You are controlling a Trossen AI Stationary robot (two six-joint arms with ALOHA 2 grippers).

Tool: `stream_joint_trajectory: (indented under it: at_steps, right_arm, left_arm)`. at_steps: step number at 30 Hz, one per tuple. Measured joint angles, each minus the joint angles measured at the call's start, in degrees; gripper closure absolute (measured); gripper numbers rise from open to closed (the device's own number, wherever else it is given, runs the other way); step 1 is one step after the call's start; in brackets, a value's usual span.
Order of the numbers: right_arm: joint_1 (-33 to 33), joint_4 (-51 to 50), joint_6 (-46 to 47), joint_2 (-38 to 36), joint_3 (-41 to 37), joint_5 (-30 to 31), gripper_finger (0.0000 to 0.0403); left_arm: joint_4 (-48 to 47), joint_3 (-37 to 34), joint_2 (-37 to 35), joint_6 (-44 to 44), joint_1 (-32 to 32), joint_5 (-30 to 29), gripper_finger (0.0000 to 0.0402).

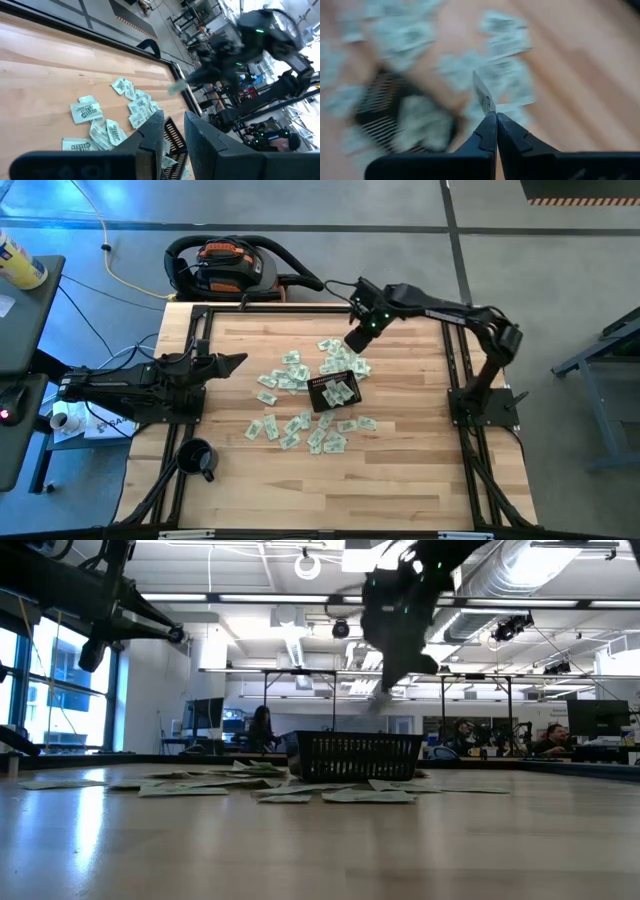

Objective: Pick and place Stevia / Truvia into bins
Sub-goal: Put the green stevia packet into the black bin

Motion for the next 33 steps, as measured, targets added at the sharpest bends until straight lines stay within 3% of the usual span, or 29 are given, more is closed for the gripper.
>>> stream_joint_trajectory:
  at_steps: [8,16,24,28,33]
  right_arm:
    - [11.7,0.5,11.5,-0.9,0.0,0.0,0.0403]
    - [15.6,1.1,18.3,5.6,0.0,4.4,0.0389]
    - [16.9,-6.6,19.4,5.7,0.0,7.8,0.0266]
    - [19.5,-15.1,9.3,4.9,0.0,12.9,0.0208]
    - [27.2,-19.1,-0.8,4.5,-1.1,16.1,0.0174]
  left_arm:
    - [0.0,0.0,0.0,0.4,0.0,0.1,0.0291]
    - [-1.7,0.0,0.0,1.8,0.0,1.5,0.0291]
    - [-1.7,0.0,0.0,3.3,0.0,3.8,0.0291]
    - [-2.1,0.0,0.0,3.5,0.0,4.1,0.0291]
    - [-3.3,0.0,0.0,5.7,0.0,4.2,0.0291]
